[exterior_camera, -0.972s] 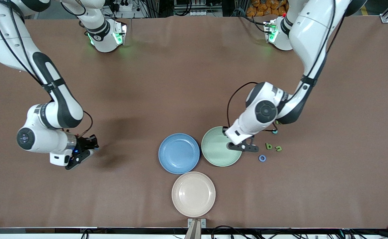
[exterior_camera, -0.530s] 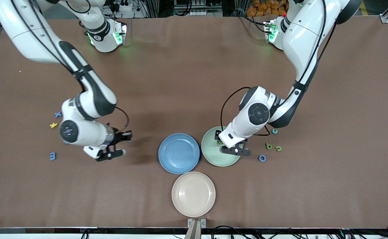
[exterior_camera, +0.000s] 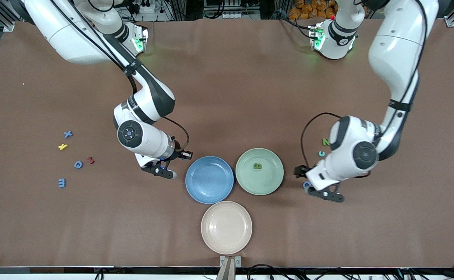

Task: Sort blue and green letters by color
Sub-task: 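Lower the blue letter into the blue plate while the left gripper returns, then grasp the green a with the left gripper while the right gripper grasps blue E, then carry the green a into the green plate and open the left gripper, then return the left gripper to the green u while the right gripper lifts blue E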

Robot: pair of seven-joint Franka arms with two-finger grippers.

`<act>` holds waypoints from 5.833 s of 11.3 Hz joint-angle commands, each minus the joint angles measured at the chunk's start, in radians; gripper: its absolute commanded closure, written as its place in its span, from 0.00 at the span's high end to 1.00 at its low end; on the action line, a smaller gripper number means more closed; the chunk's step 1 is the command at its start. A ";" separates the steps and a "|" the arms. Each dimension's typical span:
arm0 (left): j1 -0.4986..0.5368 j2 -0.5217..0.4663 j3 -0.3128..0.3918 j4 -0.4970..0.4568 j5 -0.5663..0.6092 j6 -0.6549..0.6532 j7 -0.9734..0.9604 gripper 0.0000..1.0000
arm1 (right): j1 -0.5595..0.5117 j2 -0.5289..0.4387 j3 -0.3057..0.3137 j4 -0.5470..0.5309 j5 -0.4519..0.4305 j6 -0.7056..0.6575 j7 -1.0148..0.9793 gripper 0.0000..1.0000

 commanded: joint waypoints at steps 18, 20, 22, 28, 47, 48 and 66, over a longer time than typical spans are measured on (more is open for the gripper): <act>0.016 0.056 0.003 -0.072 0.152 -0.049 -0.541 0.66 | -0.010 0.037 -0.022 0.099 -0.080 0.075 0.024 1.00; 0.003 0.057 0.003 -0.072 0.154 -0.049 -0.543 0.57 | -0.110 0.036 -0.020 0.096 -0.078 -0.038 -0.237 1.00; -0.001 0.057 0.004 -0.070 0.154 -0.049 -0.541 0.42 | -0.199 0.036 -0.023 0.072 -0.088 -0.057 -0.539 1.00; -0.001 0.060 0.006 -0.070 0.155 -0.049 -0.536 0.05 | -0.472 0.016 -0.026 -0.010 -0.253 -0.049 -1.013 1.00; -0.244 0.007 -0.002 0.068 0.135 -0.046 -0.710 1.00 | -0.639 0.155 -0.089 -0.011 -0.399 0.178 -1.252 1.00; -0.210 -0.004 0.000 0.060 0.141 -0.052 -0.705 1.00 | -0.639 0.158 -0.097 -0.010 -0.379 0.178 -1.257 1.00; 0.079 0.085 -0.002 0.050 0.226 -0.025 -0.279 0.91 | -0.571 0.151 -0.106 -0.010 -0.216 0.151 -1.211 0.00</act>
